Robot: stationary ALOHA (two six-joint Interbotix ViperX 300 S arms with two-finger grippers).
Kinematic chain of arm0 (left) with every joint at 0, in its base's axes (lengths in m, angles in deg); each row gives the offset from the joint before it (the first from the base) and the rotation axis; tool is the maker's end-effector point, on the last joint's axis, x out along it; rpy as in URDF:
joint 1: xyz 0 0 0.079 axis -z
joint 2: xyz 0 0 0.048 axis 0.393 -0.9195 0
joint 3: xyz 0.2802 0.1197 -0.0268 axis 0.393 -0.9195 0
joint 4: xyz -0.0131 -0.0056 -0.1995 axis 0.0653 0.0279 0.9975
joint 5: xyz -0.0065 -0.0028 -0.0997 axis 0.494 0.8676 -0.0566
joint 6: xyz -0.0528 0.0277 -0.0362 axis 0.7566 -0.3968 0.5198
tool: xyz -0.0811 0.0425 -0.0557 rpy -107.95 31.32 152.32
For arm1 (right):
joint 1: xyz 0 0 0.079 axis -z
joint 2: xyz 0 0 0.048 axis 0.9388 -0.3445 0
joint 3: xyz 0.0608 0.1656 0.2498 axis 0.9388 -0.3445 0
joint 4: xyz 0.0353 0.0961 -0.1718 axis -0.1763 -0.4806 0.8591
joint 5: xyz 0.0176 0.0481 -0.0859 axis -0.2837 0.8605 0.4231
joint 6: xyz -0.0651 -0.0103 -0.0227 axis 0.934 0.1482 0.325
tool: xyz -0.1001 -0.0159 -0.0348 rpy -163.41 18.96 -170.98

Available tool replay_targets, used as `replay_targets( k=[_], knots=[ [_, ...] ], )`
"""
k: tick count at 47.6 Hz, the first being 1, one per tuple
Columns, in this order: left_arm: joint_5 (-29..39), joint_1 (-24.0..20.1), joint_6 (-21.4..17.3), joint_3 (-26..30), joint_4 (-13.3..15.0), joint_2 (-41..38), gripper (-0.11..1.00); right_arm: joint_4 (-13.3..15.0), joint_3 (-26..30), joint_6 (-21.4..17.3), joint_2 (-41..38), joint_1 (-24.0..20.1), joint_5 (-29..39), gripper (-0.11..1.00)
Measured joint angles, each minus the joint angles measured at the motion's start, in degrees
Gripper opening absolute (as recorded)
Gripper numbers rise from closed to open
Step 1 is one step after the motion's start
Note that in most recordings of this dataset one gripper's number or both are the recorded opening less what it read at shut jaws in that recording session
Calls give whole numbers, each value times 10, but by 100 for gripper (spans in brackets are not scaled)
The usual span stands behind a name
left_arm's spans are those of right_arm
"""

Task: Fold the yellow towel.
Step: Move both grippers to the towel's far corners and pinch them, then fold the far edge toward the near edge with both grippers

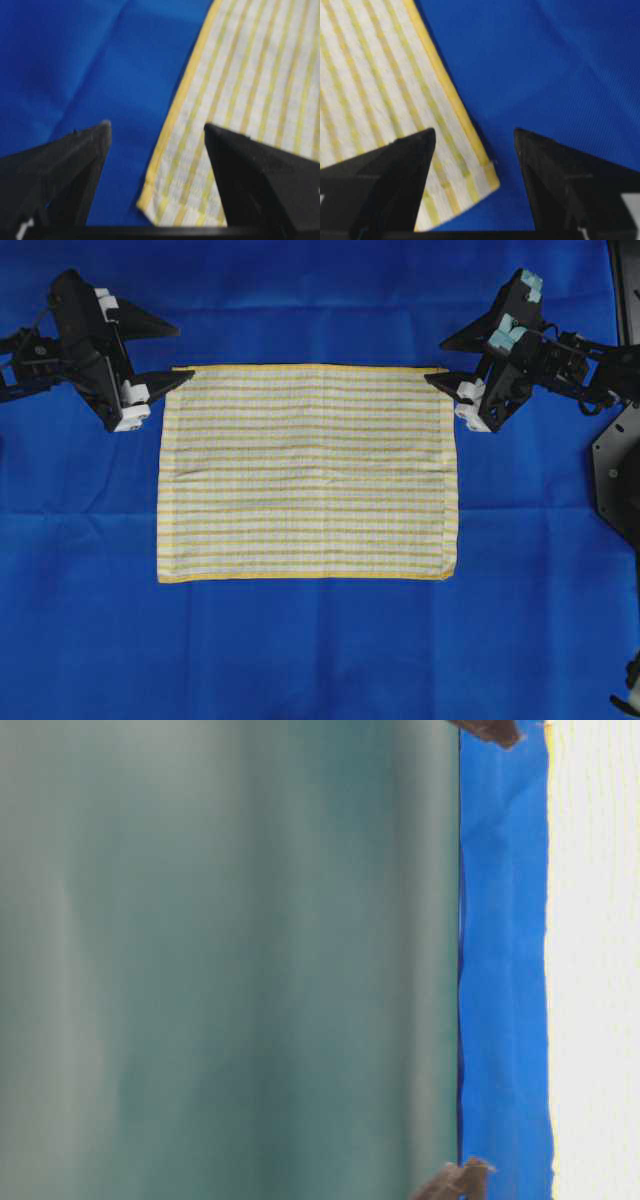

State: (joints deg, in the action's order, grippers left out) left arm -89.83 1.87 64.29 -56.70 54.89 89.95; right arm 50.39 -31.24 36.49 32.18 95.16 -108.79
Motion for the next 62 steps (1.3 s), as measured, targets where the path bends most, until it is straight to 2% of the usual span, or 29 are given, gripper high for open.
replay_targets(
  k=[16, 21, 27, 32, 34, 37, 52, 62],
  knots=[
    [-37, -12, 4, 7, 1, -94, 64, -25, -2, 0, -62, 0, -25, 60],
    [-38, -12, 4, 13, 1, -116, 53, -26, -2, -2, -66, 0, -27, 48],
    [-40, -12, 8, 24, 1, -143, 32, -27, -2, -2, -68, 0, -28, 22],
    [-34, -11, 8, 33, 1, -154, 15, -27, -2, -1, -68, 0, -28, 5],
    [-29, -11, 5, 38, 1, -154, 8, -27, -2, -2, -68, 0, -29, 5],
    [-23, -11, 3, 40, 1, -152, 4, -27, -2, -1, -68, 0, -28, 5],
    [-6, -12, -1, 41, 1, -142, 4, -28, -2, -6, -67, -1, -28, 5],
    [37, -18, -4, 40, 1, -108, 4, -38, -3, -7, -54, -3, -25, 5]
  ],
)
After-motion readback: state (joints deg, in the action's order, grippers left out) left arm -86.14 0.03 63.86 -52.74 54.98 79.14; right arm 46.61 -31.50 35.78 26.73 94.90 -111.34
